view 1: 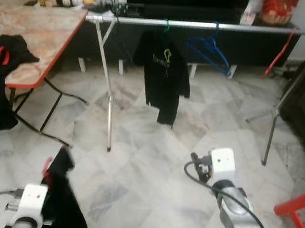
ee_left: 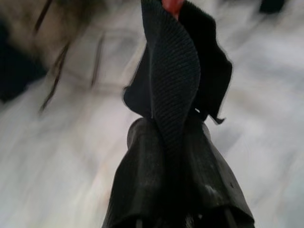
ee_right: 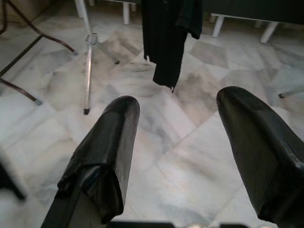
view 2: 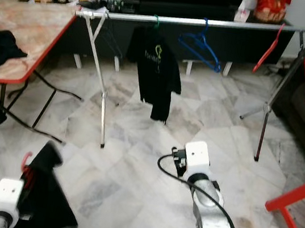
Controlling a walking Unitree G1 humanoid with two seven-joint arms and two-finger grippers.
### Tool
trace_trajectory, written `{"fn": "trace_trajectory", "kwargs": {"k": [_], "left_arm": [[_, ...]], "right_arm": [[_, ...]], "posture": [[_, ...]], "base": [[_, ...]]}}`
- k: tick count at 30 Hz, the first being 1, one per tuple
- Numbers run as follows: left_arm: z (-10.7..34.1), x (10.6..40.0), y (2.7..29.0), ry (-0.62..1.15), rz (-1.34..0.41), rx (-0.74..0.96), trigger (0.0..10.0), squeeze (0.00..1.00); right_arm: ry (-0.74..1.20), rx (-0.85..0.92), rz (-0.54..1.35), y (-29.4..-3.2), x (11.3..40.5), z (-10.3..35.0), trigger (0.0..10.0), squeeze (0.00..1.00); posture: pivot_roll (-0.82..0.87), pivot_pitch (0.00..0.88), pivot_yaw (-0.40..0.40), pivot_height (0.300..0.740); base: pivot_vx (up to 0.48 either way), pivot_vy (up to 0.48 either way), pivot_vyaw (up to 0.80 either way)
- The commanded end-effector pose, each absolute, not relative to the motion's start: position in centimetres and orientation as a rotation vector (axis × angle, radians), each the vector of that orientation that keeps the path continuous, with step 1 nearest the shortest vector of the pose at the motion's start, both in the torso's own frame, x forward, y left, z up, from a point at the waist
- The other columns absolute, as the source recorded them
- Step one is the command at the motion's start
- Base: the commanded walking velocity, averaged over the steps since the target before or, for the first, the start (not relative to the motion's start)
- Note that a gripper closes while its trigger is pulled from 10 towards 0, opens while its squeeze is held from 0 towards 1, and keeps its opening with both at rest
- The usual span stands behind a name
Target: Hang hanger
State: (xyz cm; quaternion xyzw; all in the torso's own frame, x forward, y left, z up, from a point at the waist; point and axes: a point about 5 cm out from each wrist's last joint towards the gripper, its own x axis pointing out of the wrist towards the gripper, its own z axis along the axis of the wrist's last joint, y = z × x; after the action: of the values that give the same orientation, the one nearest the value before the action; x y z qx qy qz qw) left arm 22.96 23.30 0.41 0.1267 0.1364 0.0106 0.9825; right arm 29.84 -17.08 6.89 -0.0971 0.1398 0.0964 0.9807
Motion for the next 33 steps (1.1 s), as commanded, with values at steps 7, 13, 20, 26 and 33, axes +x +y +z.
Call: {"fn": "trace_trajectory", "kwargs": {"k": [7, 13, 20, 26, 33], "left_arm": [[1.8, 23.4, 22.7, 0.235, -0.026, 0.256, 10.0, 0.0], [10.6, 28.1, 16.9, 0.071, -0.282, 0.168, 10.0, 0.0], [13.3, 29.4, 13.1, 0.055, -0.379, 0.09, 10.0, 0.0], [14.1, 28.9, 11.3, 0.081, -0.45, 0.039, 10.0, 0.0], [14.8, 28.1, 9.3, 0.067, -0.55, 0.002, 10.0, 0.0]], "right_arm": [[0.243, -0.18, 0.224, -16.5, 30.3, 7.8, 10.0, 0.0], [0.185, -0.134, 0.522, -13.0, 29.4, 9.0, 10.0, 0.0], [0.229, -0.121, 0.635, -12.8, 28.1, 8.4, 10.0, 0.0], [0.23, -0.141, 0.617, -13.3, 28.0, 8.3, 10.0, 0.0], [0.267, -0.11, 0.638, -13.2, 27.5, 7.1, 10.0, 0.0]], "posture": [[-0.04, 0.0, 0.064, 0.74], [-0.04, 0.0, 0.063, 0.74], [-0.06, 0.0, 0.066, 0.74], [-0.06, 0.0, 0.067, 0.74], [-0.06, 0.0, 0.063, 0.74]], "base": [[0.0, 0.0, 0.0], [0.0, 0.0, 0.0], [0.0, 0.0, 0.0], [0.0, 0.0, 0.0], [0.0, 0.0, 0.0]]}}
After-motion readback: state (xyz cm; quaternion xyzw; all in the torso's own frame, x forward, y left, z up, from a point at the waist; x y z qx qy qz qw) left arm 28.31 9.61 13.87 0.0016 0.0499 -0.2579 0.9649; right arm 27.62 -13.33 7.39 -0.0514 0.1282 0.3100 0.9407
